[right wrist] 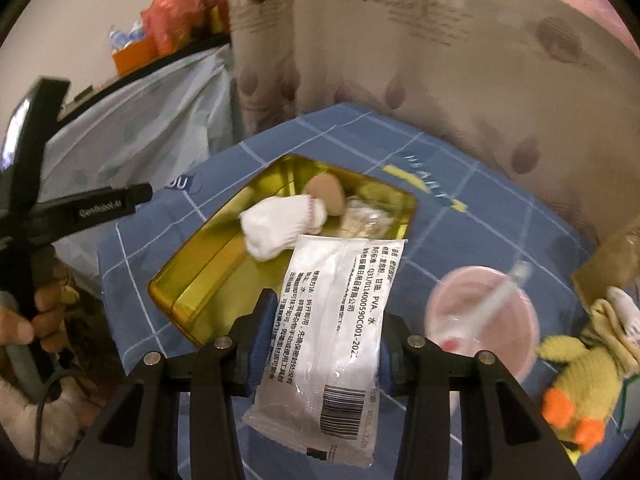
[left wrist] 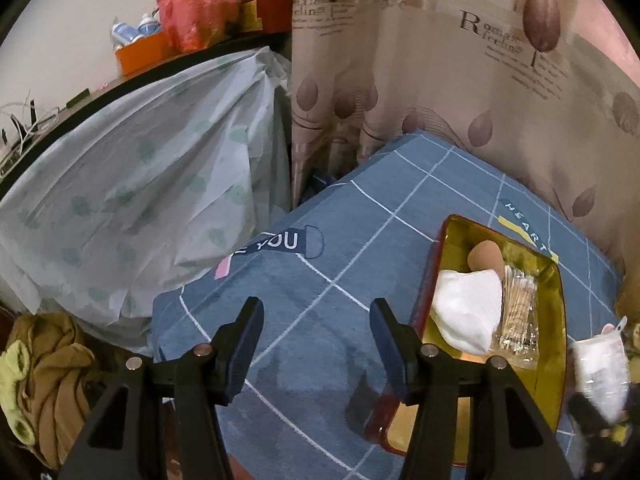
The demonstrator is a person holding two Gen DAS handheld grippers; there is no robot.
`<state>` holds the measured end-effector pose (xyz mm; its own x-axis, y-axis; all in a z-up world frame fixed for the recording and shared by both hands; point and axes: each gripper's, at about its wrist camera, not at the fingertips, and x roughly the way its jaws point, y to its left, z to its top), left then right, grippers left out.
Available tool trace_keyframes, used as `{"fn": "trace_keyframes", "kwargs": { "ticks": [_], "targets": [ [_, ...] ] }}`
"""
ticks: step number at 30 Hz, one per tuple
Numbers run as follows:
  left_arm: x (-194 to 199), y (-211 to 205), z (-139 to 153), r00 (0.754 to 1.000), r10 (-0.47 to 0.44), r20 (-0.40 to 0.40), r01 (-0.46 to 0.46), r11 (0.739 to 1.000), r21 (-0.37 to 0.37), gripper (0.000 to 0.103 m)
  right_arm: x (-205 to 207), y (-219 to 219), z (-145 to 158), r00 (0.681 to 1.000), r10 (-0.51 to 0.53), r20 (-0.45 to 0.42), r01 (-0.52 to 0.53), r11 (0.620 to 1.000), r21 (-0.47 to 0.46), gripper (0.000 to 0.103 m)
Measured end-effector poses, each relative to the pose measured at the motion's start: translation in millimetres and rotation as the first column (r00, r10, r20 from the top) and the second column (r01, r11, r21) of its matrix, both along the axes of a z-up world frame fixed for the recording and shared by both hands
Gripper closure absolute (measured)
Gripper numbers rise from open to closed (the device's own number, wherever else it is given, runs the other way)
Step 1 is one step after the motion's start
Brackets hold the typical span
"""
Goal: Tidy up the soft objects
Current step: 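Carry the white glove package into the gold tray and release it with the right gripper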
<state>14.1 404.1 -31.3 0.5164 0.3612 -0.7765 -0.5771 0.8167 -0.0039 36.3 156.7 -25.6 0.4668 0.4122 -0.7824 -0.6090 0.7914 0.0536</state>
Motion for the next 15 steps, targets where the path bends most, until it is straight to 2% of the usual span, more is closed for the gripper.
{"fn": "trace_keyframes", "kwargs": {
  "ticks": [7,15],
  "targets": [
    [-1,4,-1,1.000,-0.001,0.000,0.001,1.000,-0.025,0.047,9,33,-33,0.999,0.011,-0.034,-0.013,0.998,-0.058,0.063],
    [0,5,-4,1.000,0.002,-0.008,-0.002,0.999,-0.034,0.047,21,45,-59,0.998,0.002,-0.061,-0.008,0.994,-0.105,0.063]
  ]
}}
